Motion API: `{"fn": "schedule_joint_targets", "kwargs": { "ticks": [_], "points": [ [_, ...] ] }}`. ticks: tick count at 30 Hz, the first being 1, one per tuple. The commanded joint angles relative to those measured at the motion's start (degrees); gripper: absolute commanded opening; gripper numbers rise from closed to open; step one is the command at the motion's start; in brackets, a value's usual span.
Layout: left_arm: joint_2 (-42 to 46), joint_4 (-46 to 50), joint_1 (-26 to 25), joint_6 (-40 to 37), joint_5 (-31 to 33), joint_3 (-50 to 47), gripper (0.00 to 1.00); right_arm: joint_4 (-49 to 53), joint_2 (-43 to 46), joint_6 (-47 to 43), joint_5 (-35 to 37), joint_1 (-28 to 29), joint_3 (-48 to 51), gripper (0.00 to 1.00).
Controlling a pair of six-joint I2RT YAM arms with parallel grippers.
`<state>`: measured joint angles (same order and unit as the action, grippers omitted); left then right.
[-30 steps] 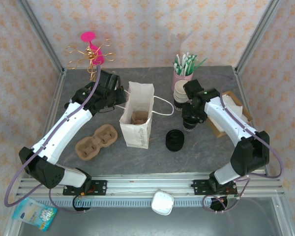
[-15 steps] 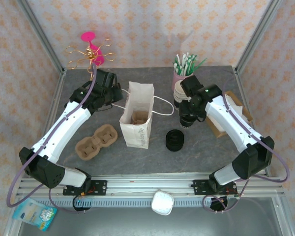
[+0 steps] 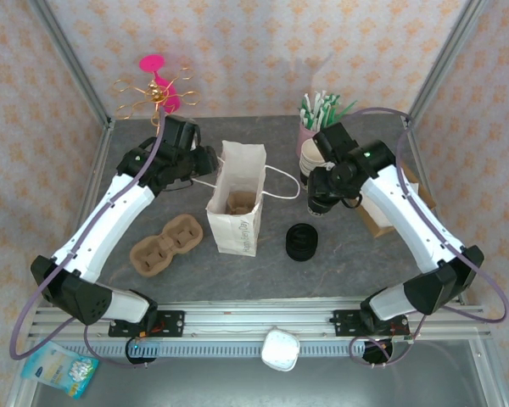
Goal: Pack the takeout coffee
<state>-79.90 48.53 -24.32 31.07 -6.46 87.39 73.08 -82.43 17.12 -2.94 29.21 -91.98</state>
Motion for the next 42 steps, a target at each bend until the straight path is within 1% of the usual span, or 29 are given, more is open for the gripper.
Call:
{"fn": "schedule_joint_targets", "kwargs": {
  "ticks": [1,4,6,8,11,13,15,18,19,20,22,26,31,35,42],
  "points": [
    [1.34,6.69,-2.94,-3.68,2.90,3.15,0.51,1.89,1.13,0.13,-0.64,0.24,-1.86,0.62],
    [-0.54,9.59,-6.65,-5.27,5.70,3.86,0.60,1.88,1.59,-0.10,-1.54,0.24,-2.79,0.62],
    [-1.90,10.57,-7.71,-6.49,6.36,3.50,0.66,1.89,1.92,-0.37,-1.91,0.23,-3.11,0.62],
    [-3.41,12.03,-7.98,-6.31,10.19,4.34,0.66,1.89,2.11,-0.38,-2.23,0.31,-3.41,0.62],
    [-4.91,11.16,-8.01,-7.08,11.05,4.57,0.59,1.89,2.36,-0.35,-3.36,0.25,-3.64,0.62],
    [-5.60,9.87,-8.03,-7.73,10.55,4.09,0.51,1.89,2.45,-0.56,-3.84,0.23,-3.99,0.62],
    [-6.54,9.90,-7.94,-7.88,11.71,4.69,0.36,1.89,2.51,-0.68,-4.13,0.23,-4.40,0.61],
    [-7.61,10.93,-7.74,-8.25,16.17,6.93,0.15,1.89,2.40,-1.00,-5.28,0.28,-5.00,0.61],
    [-7.93,11.00,-7.40,-8.83,16.56,7.84,0.10,1.89,2.25,-0.96,-5.43,0.35,-5.19,0.61],
    [-8.19,11.24,-7.07,-9.43,16.57,8.68,0.06,1.89,2.18,-1.00,-5.65,0.36,-5.44,0.61],
    [-9.29,12.61,-6.30,-10.38,17.64,11.40,0.02,1.89,1.84,-1.21,-6.21,0.32,-6.03,0.61],
    [-11.31,14.59,-4.90,-11.64,19.91,15.89,0.01,1.89,1.21,-1.29,-7.68,0.80,-7.48,0.60],
    [-13.94,13.95,-2.80,-12.69,20.29,19.36,0.00,1.83,-0.08,-1.14,-9.08,1.61,-9.97,0.59],
    [-15.52,12.88,-2.67,-13.04,20.82,20.73,0.00,1.72,-1.03,-0.98,-9.95,2.60,-12.31,0.59],
    [-18.46,12.07,-2.58,-13.41,20.39,22.36,0.00,1.79,-3.31,-0.96,-12.98,2.99,-19.49,0.59]
  ]
}}
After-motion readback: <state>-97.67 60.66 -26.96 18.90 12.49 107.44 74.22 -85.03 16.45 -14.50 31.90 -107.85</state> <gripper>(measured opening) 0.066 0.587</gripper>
